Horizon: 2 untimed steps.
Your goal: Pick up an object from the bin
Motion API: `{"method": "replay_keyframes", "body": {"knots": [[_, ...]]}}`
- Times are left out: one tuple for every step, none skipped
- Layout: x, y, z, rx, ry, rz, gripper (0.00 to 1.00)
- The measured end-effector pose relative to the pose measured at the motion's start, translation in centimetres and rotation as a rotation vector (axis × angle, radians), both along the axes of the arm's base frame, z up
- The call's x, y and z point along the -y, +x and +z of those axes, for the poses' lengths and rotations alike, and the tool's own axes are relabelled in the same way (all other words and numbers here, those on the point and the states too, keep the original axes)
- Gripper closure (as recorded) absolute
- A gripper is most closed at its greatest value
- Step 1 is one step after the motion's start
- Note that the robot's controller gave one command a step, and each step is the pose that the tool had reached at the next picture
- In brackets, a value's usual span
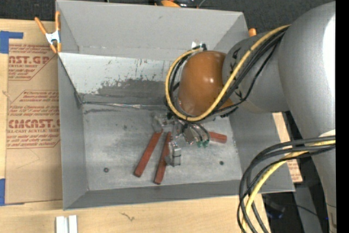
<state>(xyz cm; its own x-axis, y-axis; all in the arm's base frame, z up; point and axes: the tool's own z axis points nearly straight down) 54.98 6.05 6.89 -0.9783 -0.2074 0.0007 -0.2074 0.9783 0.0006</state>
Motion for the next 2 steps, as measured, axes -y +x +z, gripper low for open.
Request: {"method": "replay_keyframes", "body": {"knots": [[-0.21, 0.45, 0.71, 0.012, 0.003, 0.001, 1.00], [-0.15, 0.13, 0.26, 0.003, 0.002, 0.001, 0.00]]}}
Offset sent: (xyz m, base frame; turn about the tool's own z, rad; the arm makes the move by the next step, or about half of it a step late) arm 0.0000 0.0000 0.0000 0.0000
